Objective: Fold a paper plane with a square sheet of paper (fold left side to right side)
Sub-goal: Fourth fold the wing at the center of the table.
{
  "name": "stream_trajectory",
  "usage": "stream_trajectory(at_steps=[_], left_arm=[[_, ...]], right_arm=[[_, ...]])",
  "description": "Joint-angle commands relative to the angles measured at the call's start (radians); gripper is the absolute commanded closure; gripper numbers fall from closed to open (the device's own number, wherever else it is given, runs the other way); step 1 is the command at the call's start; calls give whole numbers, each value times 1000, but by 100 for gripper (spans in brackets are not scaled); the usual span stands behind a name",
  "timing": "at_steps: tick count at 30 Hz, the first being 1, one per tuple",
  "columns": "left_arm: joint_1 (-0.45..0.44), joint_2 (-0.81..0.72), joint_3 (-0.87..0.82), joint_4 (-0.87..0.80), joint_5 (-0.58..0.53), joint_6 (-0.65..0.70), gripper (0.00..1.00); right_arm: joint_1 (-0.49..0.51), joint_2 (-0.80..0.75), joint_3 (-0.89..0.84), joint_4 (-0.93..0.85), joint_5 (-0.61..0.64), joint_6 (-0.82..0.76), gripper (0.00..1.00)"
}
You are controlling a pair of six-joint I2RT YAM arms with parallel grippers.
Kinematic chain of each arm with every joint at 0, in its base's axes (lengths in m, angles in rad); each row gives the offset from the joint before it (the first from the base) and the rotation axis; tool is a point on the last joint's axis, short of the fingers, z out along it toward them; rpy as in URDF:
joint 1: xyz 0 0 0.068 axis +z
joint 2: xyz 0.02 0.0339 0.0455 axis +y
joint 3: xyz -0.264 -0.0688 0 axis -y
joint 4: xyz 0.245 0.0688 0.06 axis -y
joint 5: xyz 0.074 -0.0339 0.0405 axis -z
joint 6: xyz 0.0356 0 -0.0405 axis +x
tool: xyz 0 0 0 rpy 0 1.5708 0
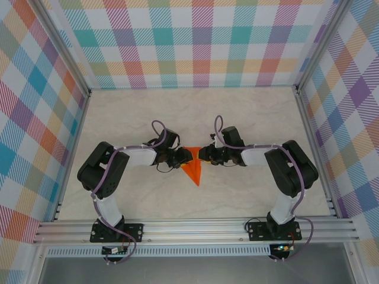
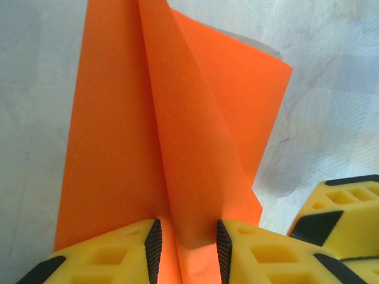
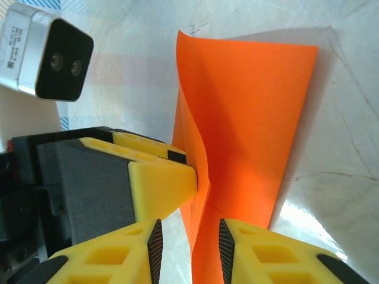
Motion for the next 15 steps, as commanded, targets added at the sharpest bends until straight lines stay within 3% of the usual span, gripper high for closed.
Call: stream_trajectory(at_steps=[1,15], left_arm=[[-15,-2,10,-45,-23,19,67],[-15,-11,6,-43,-23,17,67]], right_arm=[[1,41,40,6,-48,21,68],[15,126,94,6,-73,37,71]])
